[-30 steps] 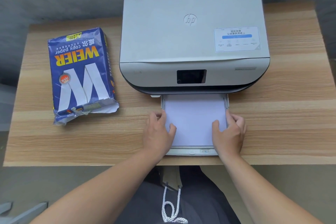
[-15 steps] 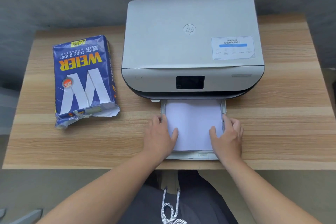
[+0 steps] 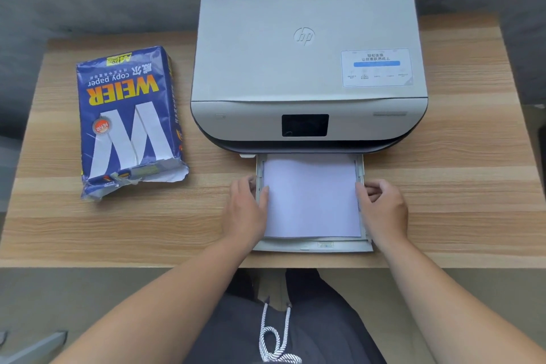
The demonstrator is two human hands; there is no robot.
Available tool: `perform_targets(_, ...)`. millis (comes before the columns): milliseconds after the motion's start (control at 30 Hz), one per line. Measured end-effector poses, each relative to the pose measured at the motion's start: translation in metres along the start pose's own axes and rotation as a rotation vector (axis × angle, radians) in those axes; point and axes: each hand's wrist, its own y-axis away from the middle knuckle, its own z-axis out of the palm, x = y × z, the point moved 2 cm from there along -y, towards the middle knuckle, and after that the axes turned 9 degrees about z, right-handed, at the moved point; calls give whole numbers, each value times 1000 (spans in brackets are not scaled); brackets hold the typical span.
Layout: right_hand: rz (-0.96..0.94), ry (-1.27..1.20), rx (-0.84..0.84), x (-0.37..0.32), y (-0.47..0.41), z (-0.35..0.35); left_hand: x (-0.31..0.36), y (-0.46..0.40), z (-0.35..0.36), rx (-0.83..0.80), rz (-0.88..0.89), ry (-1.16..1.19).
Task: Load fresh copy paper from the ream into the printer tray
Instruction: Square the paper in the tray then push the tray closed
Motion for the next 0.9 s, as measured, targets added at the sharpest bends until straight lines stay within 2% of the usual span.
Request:
perform_targets(167, -75, 148, 21, -7, -10, 1, -2, -16, -4, 17, -93, 42)
perform_targets(367, -209, 345, 37, -15, -15, 2, -3, -20, -6, 15, -59, -26)
perform_targets(600, -192, 273, 67, -12, -13, 4, -4, -21, -5, 40, -40, -20)
perform_targets(900, -138, 147, 201, -5, 5, 10, -5, -12, -6, 126, -48, 15)
